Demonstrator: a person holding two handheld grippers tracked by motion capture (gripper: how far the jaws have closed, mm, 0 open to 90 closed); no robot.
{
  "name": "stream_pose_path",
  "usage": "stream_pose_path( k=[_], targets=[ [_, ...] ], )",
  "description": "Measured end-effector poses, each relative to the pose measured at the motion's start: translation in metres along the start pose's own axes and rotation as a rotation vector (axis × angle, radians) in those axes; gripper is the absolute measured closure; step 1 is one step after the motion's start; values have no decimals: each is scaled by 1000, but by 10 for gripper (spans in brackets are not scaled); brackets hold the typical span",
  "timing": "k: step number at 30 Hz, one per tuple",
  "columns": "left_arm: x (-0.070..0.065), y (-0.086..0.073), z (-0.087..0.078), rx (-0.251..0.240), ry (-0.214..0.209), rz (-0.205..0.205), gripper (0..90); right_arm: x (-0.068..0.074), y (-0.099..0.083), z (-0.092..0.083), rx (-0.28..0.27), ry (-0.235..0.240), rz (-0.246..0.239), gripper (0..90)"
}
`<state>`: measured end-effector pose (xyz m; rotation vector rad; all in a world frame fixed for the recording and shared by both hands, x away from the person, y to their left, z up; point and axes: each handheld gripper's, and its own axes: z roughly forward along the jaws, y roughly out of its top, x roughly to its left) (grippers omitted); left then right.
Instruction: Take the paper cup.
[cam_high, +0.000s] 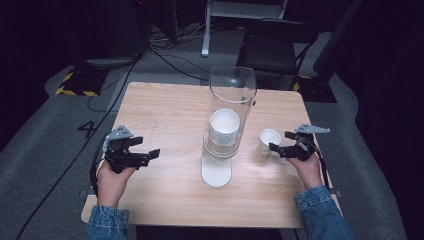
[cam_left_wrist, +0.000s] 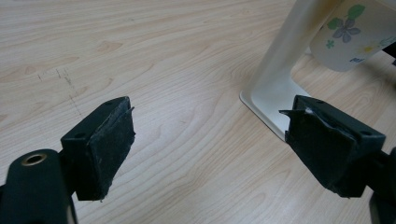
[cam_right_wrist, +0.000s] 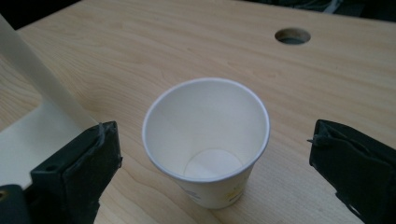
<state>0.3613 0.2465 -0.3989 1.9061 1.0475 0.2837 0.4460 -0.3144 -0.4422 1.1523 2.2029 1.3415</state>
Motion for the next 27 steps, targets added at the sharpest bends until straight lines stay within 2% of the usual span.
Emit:
stream_pose_path(
  k=[1, 6, 8, 11, 16, 17, 18, 20, 21, 23, 27],
  targets=[
    [0, -1, -2, -4, 3, 0, 154, 3, 5, -9, -9, 6, -6, 22],
    [-2, -3, -7, -9, 7, -4, 154, 9, 14, -25, -22, 16, -23, 23],
    [-2, -6, -12, -7, 18, 5, 154, 11, 16, -36, -43, 36, -9, 23],
    [-1, -10, -17, -3, 53, 0, 154, 14, 17, -47, -61, 59, -23, 23],
    [1, -13, -21, -2, 45, -12, 154, 16, 20, -70, -91, 156, 35, 23],
    [1, -13, -21, -2, 45, -12, 154, 16, 20, -70, -91, 156, 35, 23],
    [1, -13, -21, -3, 41, -9, 154, 19, 20, -80, -112, 170, 34, 24],
    [-1, -12, -21, 0, 35, -6, 154, 21, 20, -83, -118, 165, 26, 24],
    [-2, -11, -19, 9, 24, 6, 154, 28, 19, -88, -120, 155, -2, 35],
    [-3, -11, -18, 14, 18, 13, 154, 32, 17, -90, -125, 150, -21, 54],
    [-6, -9, -14, 35, 12, 28, 153, 51, 8, -94, -141, 129, -119, 95]
  ],
)
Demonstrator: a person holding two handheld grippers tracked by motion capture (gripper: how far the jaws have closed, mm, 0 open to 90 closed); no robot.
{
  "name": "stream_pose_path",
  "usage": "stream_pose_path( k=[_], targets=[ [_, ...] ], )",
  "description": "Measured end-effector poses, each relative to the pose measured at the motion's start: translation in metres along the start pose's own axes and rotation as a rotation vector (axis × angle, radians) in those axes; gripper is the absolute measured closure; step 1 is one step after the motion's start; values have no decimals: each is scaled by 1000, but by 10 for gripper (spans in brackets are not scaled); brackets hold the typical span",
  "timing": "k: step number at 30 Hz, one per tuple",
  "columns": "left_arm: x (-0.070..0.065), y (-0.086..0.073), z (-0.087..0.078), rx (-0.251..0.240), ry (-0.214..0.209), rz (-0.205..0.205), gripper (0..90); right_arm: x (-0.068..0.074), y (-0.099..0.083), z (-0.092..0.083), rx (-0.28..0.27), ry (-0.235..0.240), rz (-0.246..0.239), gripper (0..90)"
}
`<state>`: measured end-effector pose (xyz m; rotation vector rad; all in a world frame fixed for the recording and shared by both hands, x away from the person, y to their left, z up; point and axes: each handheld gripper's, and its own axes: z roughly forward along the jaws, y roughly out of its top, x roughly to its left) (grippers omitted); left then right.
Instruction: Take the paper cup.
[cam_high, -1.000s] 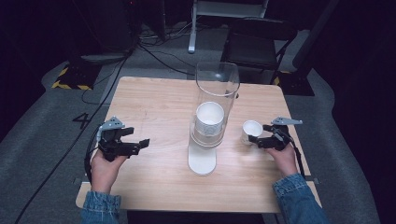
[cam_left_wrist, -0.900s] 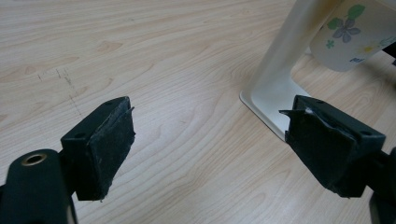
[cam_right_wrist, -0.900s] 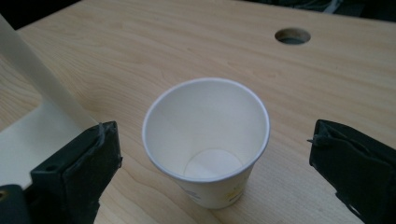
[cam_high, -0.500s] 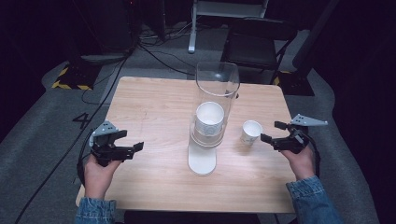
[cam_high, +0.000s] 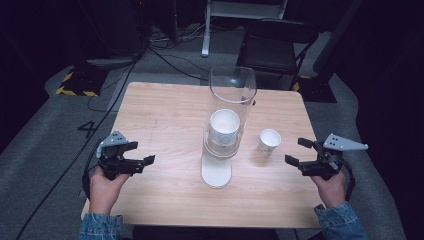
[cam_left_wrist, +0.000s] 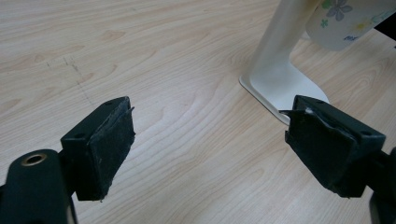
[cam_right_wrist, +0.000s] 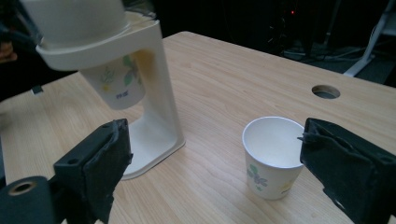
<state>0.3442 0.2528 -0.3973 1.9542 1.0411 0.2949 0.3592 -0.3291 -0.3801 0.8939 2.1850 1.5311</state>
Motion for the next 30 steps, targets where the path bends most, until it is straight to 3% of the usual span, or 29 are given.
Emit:
stream_pose_path(
  k=[1, 6, 9, 11, 13, 21, 30],
  targets=[
    [-1, 0, 0, 5, 0, 3, 153, 12, -3, -1, -4, -9, -52, 122],
    [-6, -8, -7, 9, 1, 18, 153, 26, -15, 2, 0, -21, -87, 142],
    [-7, -8, -7, 8, -8, 17, 153, 28, -24, 6, 10, -35, -66, 151],
    [-7, -7, -6, 10, -9, 24, 152, 29, -31, 10, 13, -79, -30, 159],
    [-8, -6, -4, 15, -11, 29, 152, 30, -36, 16, 24, -110, -33, 170],
    [-7, -7, -2, 21, -18, 25, 153, 27, -41, 21, 32, -84, -18, 169],
    [-5, -9, 1, 33, -22, 15, 153, 26, -42, 24, 37, -91, -21, 157]
  ],
)
